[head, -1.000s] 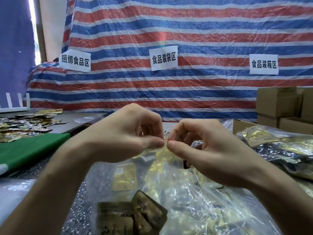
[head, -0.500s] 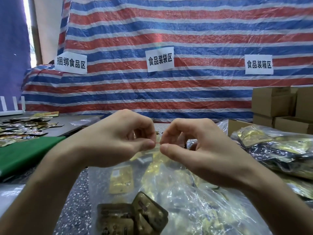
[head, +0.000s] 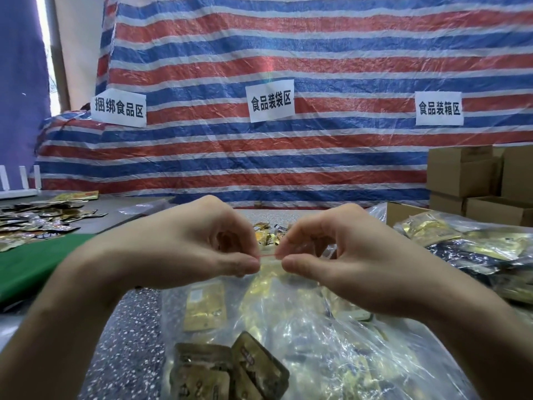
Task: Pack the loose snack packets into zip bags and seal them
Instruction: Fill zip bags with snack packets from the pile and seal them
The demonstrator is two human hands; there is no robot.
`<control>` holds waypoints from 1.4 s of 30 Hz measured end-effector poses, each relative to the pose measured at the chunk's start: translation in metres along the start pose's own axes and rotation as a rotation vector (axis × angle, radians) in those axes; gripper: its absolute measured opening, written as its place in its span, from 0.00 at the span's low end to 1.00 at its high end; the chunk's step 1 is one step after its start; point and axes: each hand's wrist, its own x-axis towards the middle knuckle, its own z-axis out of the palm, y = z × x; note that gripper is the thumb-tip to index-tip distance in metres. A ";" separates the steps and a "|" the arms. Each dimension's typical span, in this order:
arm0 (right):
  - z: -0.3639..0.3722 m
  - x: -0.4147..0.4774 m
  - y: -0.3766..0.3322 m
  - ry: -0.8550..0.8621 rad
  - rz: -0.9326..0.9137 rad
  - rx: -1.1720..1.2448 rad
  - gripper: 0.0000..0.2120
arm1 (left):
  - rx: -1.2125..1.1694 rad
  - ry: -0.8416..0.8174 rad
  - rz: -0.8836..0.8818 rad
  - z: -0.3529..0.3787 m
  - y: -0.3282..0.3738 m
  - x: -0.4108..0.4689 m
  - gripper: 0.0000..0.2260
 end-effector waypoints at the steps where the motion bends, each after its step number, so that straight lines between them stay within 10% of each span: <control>1: -0.001 0.000 0.000 0.000 0.002 -0.004 0.03 | -0.008 -0.003 -0.006 0.001 0.001 0.000 0.06; 42: -0.011 -0.005 -0.010 -0.012 0.005 0.024 0.06 | -0.101 0.088 0.078 -0.026 -0.017 -0.019 0.06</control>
